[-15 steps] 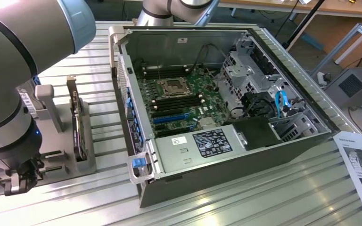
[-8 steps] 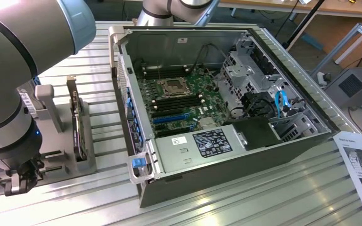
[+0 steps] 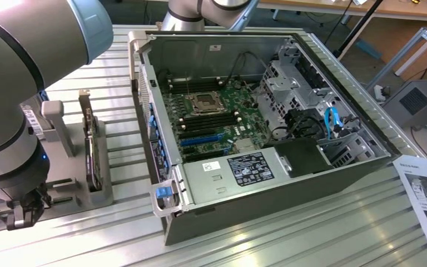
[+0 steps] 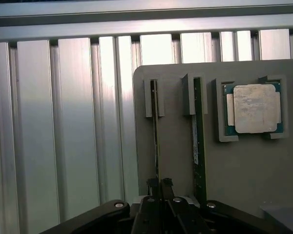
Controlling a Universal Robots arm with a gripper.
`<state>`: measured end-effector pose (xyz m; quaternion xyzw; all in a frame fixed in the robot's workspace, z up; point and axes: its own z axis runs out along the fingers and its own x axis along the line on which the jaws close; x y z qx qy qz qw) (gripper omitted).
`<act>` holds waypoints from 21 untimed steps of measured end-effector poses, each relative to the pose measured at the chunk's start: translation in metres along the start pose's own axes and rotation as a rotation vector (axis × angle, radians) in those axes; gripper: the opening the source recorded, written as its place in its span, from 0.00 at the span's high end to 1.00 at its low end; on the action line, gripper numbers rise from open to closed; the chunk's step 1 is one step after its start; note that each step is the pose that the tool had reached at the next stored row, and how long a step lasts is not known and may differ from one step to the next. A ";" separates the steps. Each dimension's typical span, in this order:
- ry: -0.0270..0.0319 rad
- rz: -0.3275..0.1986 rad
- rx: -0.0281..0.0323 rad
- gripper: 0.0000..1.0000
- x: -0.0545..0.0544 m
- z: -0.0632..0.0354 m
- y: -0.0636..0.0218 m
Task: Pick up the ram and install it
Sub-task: 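Pick up the ram and move it above insertion slot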
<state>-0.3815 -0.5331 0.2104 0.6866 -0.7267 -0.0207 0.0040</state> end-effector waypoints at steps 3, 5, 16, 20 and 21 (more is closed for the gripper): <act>0.0000 0.000 0.0000 0.87 0.000 0.0000 0.0000; 0.0000 0.000 0.0000 0.87 0.000 0.0000 0.0000; 0.0000 0.000 0.0000 0.87 0.000 -0.0073 0.0002; 0.0000 0.000 0.0001 0.87 0.000 -0.0106 0.0004; 0.0000 0.000 0.0000 0.87 0.000 -0.0116 0.0004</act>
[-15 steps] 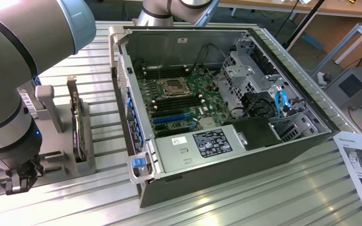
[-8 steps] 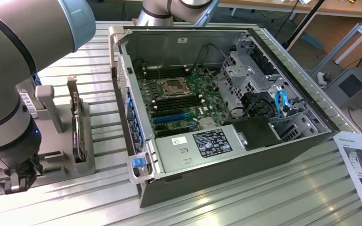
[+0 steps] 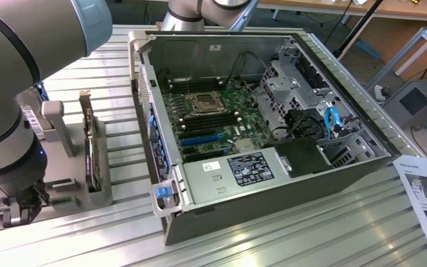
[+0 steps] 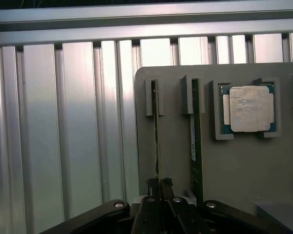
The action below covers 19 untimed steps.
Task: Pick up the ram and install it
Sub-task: 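Pick up the ram and move it above insertion slot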
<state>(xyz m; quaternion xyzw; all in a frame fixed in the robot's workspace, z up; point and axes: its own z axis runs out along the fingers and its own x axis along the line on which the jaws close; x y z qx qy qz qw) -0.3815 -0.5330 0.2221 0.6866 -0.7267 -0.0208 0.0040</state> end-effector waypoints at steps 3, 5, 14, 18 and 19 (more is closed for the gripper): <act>0.0000 0.000 0.0000 0.87 0.000 -0.0033 0.0001; 0.0000 0.000 0.0000 0.87 0.000 -0.0049 0.0002; 0.0000 0.000 0.0001 0.87 0.000 -0.0122 0.0004; 0.0000 0.000 0.0001 0.87 0.000 -0.0161 0.0006; 0.0000 0.000 0.0001 0.87 0.000 -0.0169 0.0006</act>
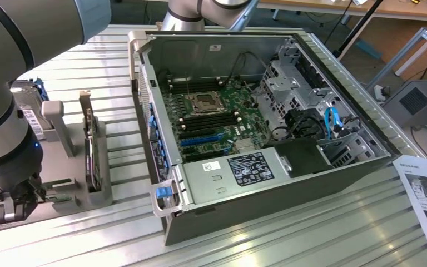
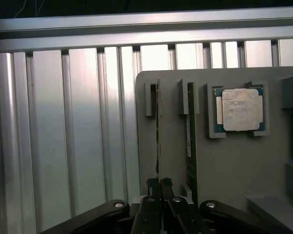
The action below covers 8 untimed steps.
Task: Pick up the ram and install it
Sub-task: 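Pick up the ram and move it above insertion slot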
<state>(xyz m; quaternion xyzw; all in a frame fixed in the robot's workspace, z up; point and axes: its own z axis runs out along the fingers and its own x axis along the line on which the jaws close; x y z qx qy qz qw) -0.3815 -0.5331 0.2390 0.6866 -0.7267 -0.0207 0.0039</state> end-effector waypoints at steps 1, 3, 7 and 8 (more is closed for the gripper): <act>0.0001 0.000 -0.0001 0.87 0.000 -0.0008 0.0000; 0.0001 0.000 0.0000 0.87 0.000 -0.0026 0.0001; 0.0000 0.000 0.0000 0.87 0.000 -0.0073 0.0003; 0.0000 0.000 0.0000 0.87 0.000 -0.0082 0.0003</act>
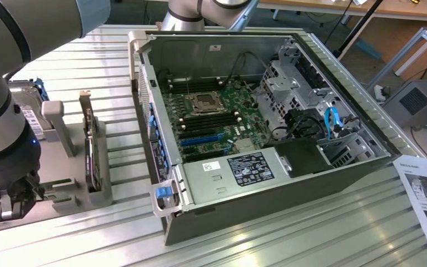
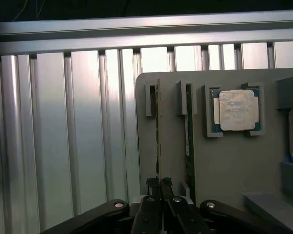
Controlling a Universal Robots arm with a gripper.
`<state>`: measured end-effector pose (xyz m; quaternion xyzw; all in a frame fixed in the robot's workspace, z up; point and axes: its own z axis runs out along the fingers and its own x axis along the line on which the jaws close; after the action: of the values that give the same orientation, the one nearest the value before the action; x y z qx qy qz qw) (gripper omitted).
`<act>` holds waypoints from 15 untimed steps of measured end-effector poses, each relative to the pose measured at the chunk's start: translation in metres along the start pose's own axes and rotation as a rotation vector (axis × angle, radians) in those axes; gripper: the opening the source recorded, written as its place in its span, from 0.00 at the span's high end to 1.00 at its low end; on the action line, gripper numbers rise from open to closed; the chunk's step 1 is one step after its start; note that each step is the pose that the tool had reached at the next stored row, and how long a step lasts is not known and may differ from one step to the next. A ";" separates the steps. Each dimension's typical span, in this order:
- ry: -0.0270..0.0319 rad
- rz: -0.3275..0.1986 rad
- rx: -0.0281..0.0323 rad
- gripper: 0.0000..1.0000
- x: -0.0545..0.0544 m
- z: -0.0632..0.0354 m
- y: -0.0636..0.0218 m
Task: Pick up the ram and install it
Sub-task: 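Pick up the ram and move it above insertion slot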
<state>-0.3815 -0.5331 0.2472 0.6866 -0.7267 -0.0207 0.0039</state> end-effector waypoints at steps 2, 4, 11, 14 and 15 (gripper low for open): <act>0.0000 0.000 0.0000 0.87 0.000 -0.0033 0.0001; 0.0000 0.000 -0.0001 0.87 0.000 -0.0061 0.0002; 0.0000 -0.002 0.0000 0.87 0.000 -0.0147 0.0005; 0.0002 -0.007 -0.0002 0.87 0.000 -0.0163 0.0006; 0.0003 -0.009 -0.0002 0.87 0.000 -0.0168 0.0006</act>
<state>-0.3815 -0.5330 0.2640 0.6899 -0.7236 -0.0207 0.0040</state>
